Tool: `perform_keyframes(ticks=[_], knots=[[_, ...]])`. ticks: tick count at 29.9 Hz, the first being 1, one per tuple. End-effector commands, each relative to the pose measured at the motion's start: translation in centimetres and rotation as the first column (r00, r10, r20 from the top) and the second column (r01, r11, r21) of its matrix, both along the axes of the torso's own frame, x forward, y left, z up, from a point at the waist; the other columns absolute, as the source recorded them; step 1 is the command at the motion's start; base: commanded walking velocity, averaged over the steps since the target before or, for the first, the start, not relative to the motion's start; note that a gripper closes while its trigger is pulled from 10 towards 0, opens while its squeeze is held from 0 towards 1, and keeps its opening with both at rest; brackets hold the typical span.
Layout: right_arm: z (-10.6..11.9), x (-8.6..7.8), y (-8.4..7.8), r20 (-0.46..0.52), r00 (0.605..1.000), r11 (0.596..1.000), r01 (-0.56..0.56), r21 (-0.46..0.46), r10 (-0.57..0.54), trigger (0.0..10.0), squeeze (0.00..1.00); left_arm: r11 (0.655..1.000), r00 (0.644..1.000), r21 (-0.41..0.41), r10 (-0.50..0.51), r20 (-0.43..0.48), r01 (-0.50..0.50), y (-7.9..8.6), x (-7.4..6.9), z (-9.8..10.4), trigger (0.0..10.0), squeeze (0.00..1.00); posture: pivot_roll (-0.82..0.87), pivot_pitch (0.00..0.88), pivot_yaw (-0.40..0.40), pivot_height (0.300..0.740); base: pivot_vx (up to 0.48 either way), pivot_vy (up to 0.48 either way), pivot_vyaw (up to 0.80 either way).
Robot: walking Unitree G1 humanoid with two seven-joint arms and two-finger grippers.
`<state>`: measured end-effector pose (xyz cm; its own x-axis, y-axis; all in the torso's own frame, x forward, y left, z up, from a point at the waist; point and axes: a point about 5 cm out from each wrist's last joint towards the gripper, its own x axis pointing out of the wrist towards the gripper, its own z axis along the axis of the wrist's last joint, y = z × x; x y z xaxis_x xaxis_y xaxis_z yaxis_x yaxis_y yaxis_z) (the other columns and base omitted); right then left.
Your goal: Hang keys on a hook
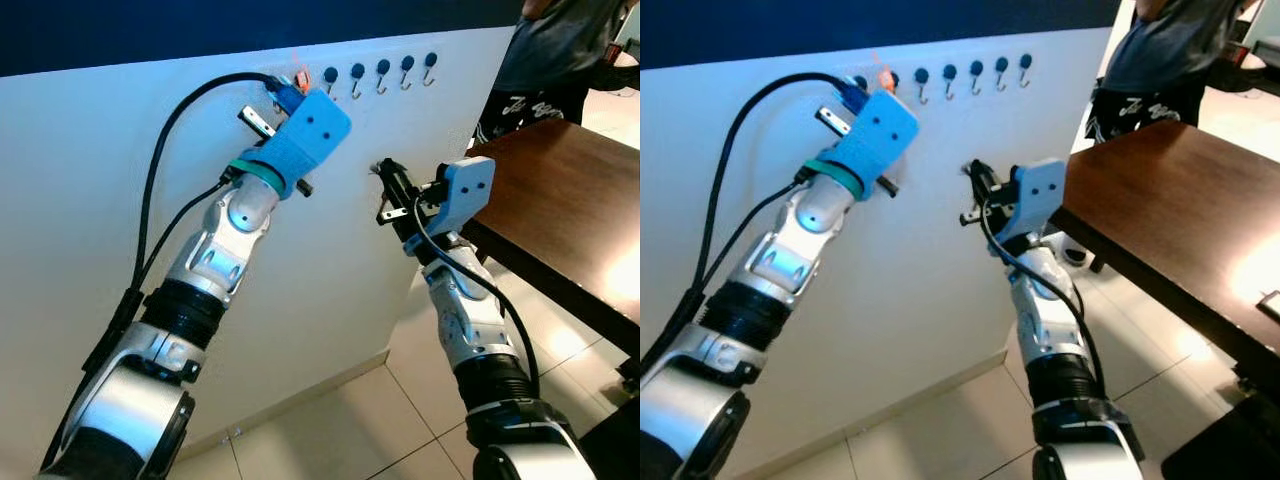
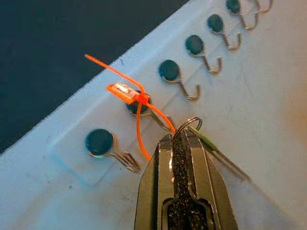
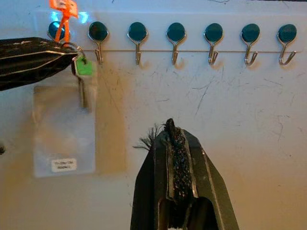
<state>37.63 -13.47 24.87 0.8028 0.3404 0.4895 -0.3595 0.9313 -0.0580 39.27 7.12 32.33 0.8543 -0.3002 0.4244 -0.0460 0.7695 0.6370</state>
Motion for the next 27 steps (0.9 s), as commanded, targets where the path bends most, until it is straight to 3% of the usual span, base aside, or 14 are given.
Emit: perform_keyframes(ticks=[1,8,15,19,21,23,25,26,27], knots=[[-0.4,-0.1,-0.2,-0.007,1.0,1.0,0.009,0.009,-0.009,10.0,0.0,0.999,1.0,0.038,0.015,0.002,-0.015,0.4,0.4,0.0,10.0,0.0,0.05,0.0,0.104,0.74,0.0,0.0,0.0],[-0.5,-0.1,-0.5,-0.012,1.0,1.0,0.017,0.019,-0.017,10.0,0.0,0.998,0.998,0.031,0.063,0.009,-0.064,1.5,1.1,0.6,10.0,0.0,0.05,0.0,0.106,0.74,0.0,0.0,0.0],[-0.5,-0.1,-0.6,-0.015,1.0,1.0,0.019,0.024,-0.019,10.0,0.0,0.994,0.994,-0.002,0.111,0.011,-0.111,4.1,1.6,1.6,10.0,0.0,0.05,0.0,0.101,0.74,0.0,0.0,0.0],[-0.5,-0.1,-0.5,-0.015,1.0,1.0,0.018,0.024,-0.018,10.0,0.0,0.994,0.994,-0.015,0.105,0.004,-0.105,4.2,1.7,1.6,10.0,0.0,0.05,0.0,0.101,0.74,0.0,0.0,0.0],[-0.4,-0.1,-0.4,-0.014,1.0,1.0,0.015,0.025,-0.014,10.0,0.0,0.987,0.998,-0.155,0.035,-0.059,-0.044,4.4,1.7,1.5,10.0,0.0,0.05,0.0,0.095,0.74,0.0,0.0,0.0],[-0.4,-0.1,-0.4,-0.014,1.0,1.0,0.014,0.025,-0.014,10.0,0.0,0.98,0.997,-0.196,0.009,-0.074,-0.024,4.5,1.7,1.4,10.0,0.0,0.05,0.0,0.095,0.74,0.0,0.0,0.0],[-0.4,-0.1,-0.5,-0.016,1.0,1.0,0.014,0.024,-0.014,10.0,0.0,0.944,0.985,-0.32,-0.125,-0.116,0.082,4.0,1.4,1.0,10.0,0.0,0.05,0.0,0.093,0.74,0.0,0.0,0.0],[-0.4,-0.1,-0.5,-0.016,1.0,1.0,0.014,0.024,-0.014,10.0,0.0,0.944,0.985,-0.32,-0.125,-0.116,0.082,4.0,1.4,1.0,10.0,0.0,0.05,0.0,0.093,0.74,0.0,0.0,0.0],[-0.4,0.0,-0.5,-0.017,1.0,1.0,0.014,0.023,-0.014,10.0,0.0,0.904,0.965,-0.392,-0.233,-0.117,0.17,3.3,1.0,1.0,10.0,0.0,0.06,0.0,0.092,0.74,0.0,0.0,0.0]])
